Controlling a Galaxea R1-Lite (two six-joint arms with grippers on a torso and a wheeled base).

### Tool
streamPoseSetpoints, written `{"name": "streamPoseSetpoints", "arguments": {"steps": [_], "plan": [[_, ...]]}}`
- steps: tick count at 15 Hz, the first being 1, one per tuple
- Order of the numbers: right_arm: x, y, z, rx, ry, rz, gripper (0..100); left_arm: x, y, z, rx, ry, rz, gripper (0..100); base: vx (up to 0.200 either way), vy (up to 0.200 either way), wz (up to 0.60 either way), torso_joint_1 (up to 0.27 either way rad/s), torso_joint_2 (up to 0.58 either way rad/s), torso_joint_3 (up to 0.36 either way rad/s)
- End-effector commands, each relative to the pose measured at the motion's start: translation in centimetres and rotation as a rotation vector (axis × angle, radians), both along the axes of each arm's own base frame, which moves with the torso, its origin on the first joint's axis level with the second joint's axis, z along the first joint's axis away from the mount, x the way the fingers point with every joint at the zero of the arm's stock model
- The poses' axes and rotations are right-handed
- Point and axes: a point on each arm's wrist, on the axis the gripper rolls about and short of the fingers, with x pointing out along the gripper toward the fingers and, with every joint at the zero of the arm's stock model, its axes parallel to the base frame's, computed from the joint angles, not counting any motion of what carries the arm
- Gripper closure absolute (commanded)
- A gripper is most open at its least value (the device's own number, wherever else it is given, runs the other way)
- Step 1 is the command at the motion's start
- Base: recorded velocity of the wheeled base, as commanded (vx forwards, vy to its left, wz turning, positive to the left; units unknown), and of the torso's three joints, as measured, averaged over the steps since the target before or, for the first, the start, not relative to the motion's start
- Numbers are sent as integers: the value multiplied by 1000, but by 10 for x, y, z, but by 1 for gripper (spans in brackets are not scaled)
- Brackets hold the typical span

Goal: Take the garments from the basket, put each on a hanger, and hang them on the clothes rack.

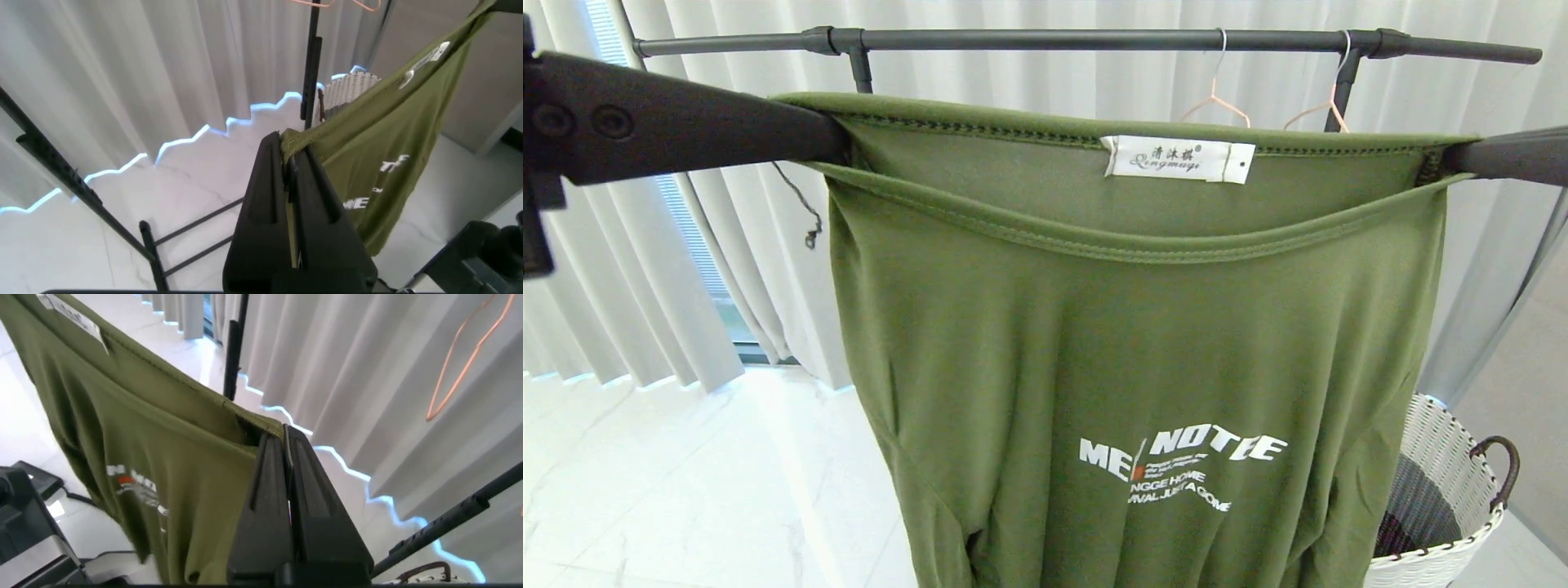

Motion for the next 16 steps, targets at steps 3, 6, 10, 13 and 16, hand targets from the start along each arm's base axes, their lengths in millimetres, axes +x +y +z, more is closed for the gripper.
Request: {"name": "streamPoseSetpoints", "arguments": {"steps": [3, 6, 10, 13, 16], "plan": [[-1, 0, 0, 0, -2, 6, 100, 1, -2, -1, 2, 1, 1, 100, 0, 0, 0, 0, 0, 0], [-1, 1, -4, -7, 6, 8, 0, 2, -3, -1, 3, 2, 1, 100, 0, 0, 0, 0, 0, 0], [-14, -9, -14, -17, 15, 13, 0, 8, -2, -3, 12, 7, 39, 100, 0, 0, 0, 0, 0, 0], [-21, -14, -18, -12, 13, 20, 0, 15, -1, -3, 13, 6, 79, 100, 0, 0, 0, 0, 0, 0], [-29, -18, -18, 2, 10, 62, 0, 21, 2, -7, 25, 14, 123, 100, 0, 0, 0, 0, 0, 0]]}}
